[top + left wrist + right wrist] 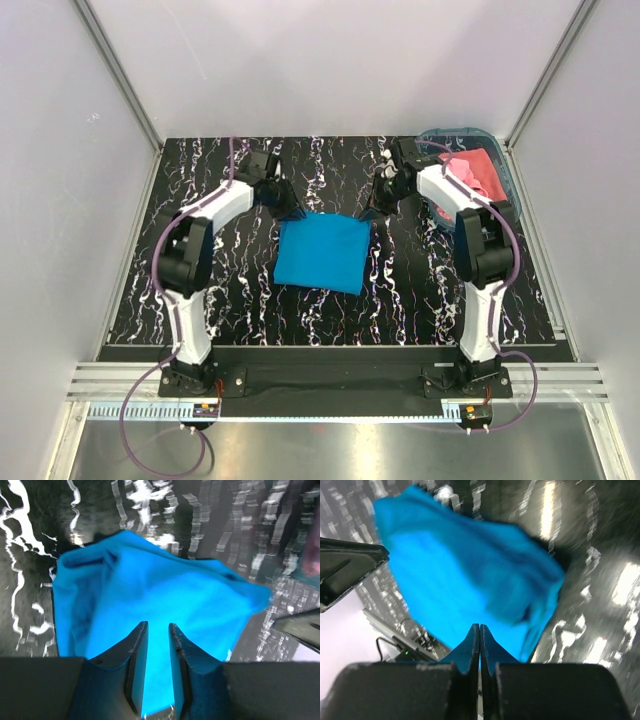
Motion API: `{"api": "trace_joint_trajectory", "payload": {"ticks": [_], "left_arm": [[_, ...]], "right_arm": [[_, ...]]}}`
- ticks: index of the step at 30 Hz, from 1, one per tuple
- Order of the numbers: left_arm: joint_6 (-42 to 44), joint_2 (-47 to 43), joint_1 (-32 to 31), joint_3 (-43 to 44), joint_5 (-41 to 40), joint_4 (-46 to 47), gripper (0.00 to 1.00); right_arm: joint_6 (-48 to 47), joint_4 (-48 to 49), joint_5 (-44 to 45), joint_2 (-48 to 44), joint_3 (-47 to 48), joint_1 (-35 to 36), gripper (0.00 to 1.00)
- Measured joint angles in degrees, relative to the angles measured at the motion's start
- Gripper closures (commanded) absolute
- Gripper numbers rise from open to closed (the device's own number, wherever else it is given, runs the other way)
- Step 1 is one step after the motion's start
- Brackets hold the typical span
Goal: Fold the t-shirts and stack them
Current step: Fold the tshirt
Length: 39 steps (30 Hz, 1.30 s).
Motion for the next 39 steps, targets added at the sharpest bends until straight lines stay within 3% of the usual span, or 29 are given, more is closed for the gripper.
{"api": "trace_joint_trajectory", "payload": {"ticks": [6,15,20,21,22,24,26,32,39], "left_arm": [[-1.0,9.6,1.1,4.1,0.9,0.7,0.75],[0.8,13.8,4.2,11.6,1.1,0.4,0.71],[2.4,12.7,4.6,11.5,1.0,-1.1,0.41],[2.9,11.8,4.6,11.3,0.8,-1.9,0.3],[3.8,10.7,4.6,11.3,0.5,-2.9,0.25],[5.6,7.7,4.5,11.2,-0.6,-4.7,0.05],[8.2,4.4,4.4,11.2,-2.2,-6.2,0.04],[16.1,-1.7,4.4,7.6,-6.7,-6.7,0.01],[21.0,4.5,4.4,6.6,-6.9,-6.5,0.01]], "right_arm": [[0.1,1.0,0.0,9.1,3.7,-1.5,1.0],[-3.0,-2.3,2.7,21.3,20.3,-5.0,0.96],[-4.7,-6.4,4.8,21.6,27.0,-5.1,0.84],[-4.9,-6.6,5.1,21.1,27.0,-5.0,0.81],[-5.0,-7.6,5.6,20.3,26.7,-5.0,0.73],[-5.1,-9.3,6.5,17.5,24.2,-4.9,0.66],[-5.2,-11.6,7.0,13.2,20.7,-4.7,0.58],[-6.3,-16.6,7.7,-6.0,9.0,-0.5,0.53],[-5.6,-18.9,6.0,-29.9,-5.6,1.8,0.53]]}}
